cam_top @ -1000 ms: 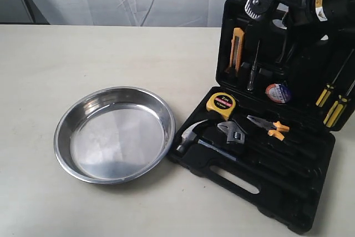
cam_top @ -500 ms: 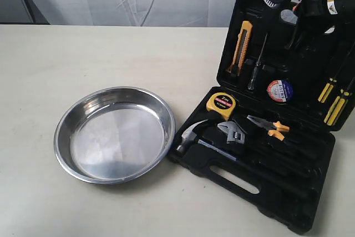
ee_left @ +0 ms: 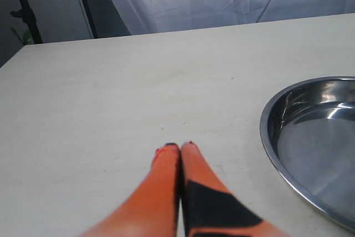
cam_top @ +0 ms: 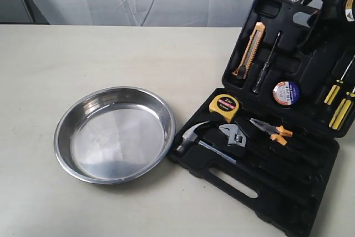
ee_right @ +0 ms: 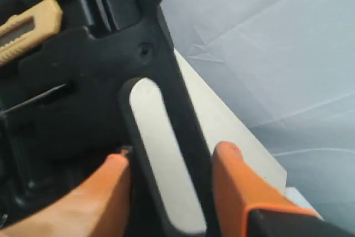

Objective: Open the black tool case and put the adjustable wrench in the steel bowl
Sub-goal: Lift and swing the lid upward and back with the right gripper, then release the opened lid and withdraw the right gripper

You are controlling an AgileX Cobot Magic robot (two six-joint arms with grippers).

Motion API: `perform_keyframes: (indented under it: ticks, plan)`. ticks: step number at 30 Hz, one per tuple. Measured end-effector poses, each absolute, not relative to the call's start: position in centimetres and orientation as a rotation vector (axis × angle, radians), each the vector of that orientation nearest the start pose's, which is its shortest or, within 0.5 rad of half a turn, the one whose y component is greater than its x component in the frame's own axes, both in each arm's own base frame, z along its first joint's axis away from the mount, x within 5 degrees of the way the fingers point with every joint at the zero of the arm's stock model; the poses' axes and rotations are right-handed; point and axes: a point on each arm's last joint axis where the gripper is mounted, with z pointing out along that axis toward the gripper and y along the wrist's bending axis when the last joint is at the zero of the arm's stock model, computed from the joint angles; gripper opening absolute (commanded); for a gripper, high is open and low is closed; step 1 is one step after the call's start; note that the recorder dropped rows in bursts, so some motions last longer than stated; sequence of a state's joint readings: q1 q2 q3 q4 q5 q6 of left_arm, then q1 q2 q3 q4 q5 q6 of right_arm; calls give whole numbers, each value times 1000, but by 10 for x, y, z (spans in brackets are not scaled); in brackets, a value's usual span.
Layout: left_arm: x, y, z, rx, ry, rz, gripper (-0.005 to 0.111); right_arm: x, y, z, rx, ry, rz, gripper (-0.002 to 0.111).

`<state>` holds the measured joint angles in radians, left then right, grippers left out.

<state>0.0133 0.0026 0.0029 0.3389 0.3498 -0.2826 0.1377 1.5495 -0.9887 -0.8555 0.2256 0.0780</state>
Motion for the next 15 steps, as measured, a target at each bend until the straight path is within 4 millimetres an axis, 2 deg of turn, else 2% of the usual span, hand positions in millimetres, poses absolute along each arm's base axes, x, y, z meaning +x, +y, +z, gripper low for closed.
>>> perform_keyframes:
  ticks: [5, 8, 9, 10, 12, 15]
  plan:
    - [53, 11, 182, -59, 1820, 140, 0, 337, 29, 257, -866, 2067, -531, 37]
    - [53, 11, 182, -59, 1820, 140, 0, 337, 30, 257, -818, 2089, -501, 17]
    - [53, 11, 182, -59, 1820, 140, 0, 335, 29, 258, -772, 2111, -476, 4]
    - [53, 11, 182, -59, 1820, 140, 0, 333, 30, 260, -671, 2142, -411, 0]
    - [53, 11, 182, -59, 1820, 140, 0, 324, 40, 265, -476, 2211, -252, 0]
    - [53, 11, 182, -59, 1820, 140, 0, 312, 70, 259, -435, 2320, -100, 0]
